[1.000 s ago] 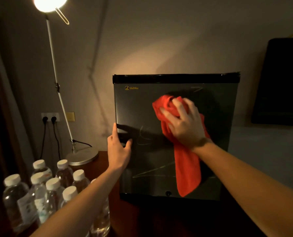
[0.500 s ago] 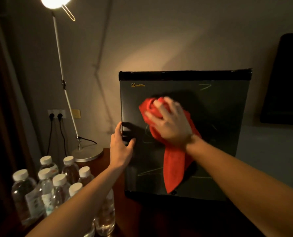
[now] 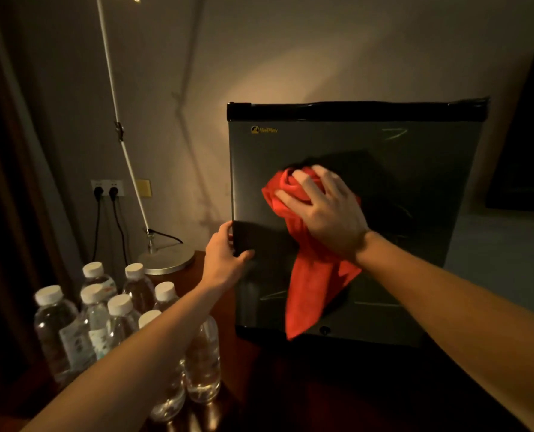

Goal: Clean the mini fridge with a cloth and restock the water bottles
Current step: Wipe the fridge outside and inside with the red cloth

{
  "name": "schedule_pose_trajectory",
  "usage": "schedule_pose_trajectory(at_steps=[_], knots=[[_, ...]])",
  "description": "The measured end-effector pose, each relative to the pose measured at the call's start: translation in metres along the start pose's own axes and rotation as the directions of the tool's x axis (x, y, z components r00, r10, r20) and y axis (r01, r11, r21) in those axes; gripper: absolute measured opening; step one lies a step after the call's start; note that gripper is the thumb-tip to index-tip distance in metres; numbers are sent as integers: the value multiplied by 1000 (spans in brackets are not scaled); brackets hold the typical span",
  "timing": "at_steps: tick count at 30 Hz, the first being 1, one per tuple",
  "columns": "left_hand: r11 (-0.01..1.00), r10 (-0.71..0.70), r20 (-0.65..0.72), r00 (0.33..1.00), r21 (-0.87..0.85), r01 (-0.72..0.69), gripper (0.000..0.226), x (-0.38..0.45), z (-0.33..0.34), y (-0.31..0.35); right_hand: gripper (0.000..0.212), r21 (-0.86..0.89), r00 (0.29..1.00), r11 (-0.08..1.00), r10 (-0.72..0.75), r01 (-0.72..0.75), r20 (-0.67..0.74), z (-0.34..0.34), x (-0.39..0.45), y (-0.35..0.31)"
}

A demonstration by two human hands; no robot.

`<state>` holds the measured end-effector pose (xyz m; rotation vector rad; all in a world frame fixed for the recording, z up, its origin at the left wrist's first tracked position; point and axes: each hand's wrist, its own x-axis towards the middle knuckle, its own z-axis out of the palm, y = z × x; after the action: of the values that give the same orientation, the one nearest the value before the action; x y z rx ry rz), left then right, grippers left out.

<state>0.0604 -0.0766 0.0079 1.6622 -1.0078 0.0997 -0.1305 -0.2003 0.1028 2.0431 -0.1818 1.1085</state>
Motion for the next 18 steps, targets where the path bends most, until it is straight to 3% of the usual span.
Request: schedule_pose_trajectory(at_steps=[3,6,10,12,14,18], knots=[[1000,-4,10,1000,19,4,59,2,-5,2,37,54,999,998,-20,22,-38,17,-19,-29],[1000,-19,21,1000,15,18,56,-1,-7,0,32,125,985,979,-167,161,34,35,-55,-70],[999,-33,25,999,27,32,51,-6,-6,1,40,149,871,915,-403,375,283,44,-96,-102],[998,-47,18,999,37,46,51,-8,-3,4,36,156,820,879,-476,450,318,47,-102,-103],[998,-45,11,999,47,45,52,-9,-1,6,28,150,812,857,-515,493,275,46,-93,-95],[997,-54,12,998,60,54,50,-6,-3,7,23,139,933,928,-356,347,45,35,-55,-74]])
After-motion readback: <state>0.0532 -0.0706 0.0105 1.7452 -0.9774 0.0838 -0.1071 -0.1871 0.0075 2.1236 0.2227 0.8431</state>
